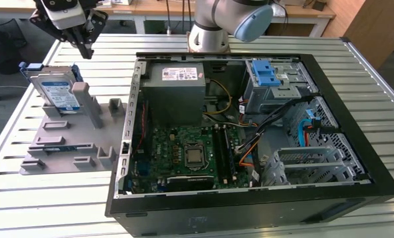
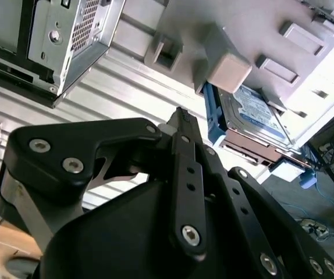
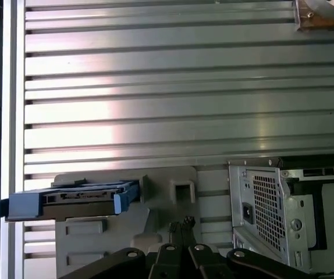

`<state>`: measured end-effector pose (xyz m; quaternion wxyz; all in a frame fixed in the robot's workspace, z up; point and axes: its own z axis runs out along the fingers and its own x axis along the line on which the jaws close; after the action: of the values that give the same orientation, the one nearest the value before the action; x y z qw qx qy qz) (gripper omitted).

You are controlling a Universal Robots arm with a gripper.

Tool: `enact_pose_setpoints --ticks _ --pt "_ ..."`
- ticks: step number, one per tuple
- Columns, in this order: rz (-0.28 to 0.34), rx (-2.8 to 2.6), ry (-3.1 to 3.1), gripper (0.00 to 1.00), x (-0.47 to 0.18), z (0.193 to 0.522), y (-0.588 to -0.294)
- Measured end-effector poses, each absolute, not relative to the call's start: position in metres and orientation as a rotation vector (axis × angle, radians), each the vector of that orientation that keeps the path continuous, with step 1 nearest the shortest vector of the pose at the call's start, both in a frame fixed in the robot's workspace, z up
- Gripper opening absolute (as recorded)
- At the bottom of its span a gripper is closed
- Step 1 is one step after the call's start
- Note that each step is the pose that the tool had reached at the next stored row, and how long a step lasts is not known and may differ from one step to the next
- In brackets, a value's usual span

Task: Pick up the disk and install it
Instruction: 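Reach for the disk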

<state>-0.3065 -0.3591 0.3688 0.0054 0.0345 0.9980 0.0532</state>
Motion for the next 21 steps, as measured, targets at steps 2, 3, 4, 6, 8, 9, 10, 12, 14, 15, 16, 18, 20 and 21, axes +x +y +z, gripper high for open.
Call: enact_pose_setpoints --ticks 2,3,4,6,8,9,10,12,14,15,16,18,20,21 --pt "0.141 0.108 3.126 0.11 -0.307 0.369 -0.359" --pt "0.118 0.108 3.126 0.11 -0.307 0.369 -0.359" --pt "0.101 0.108 3.126 0.11 -0.307 0.368 -0.359" --pt "0.093 0.108 3.127 0.11 -0.308 0.368 -0.359" --pt "0.093 0.108 3.130 0.11 -0.312 0.368 -0.359" --pt "0.093 0.108 3.131 0.11 -0.315 0.367 -0.359" --pt "0.093 0.108 3.133 0.11 -0.317 0.367 -0.359" --pt "0.092 0.109 3.144 0.11 -0.321 0.366 -0.359" --pt "0.092 0.110 3.154 0.11 -0.325 0.364 -0.359" --pt "0.092 0.110 3.162 0.11 -0.327 0.363 -0.359" --pt "0.092 0.111 3.170 0.11 -0.328 0.363 -0.359" --pt "0.091 0.112 3.185 0.11 -0.332 0.362 -0.359" --pt "0.091 0.113 3.192 0.11 -0.337 0.361 -0.359" --pt "0.091 0.113 3.193 0.11 -0.341 0.360 -0.359"
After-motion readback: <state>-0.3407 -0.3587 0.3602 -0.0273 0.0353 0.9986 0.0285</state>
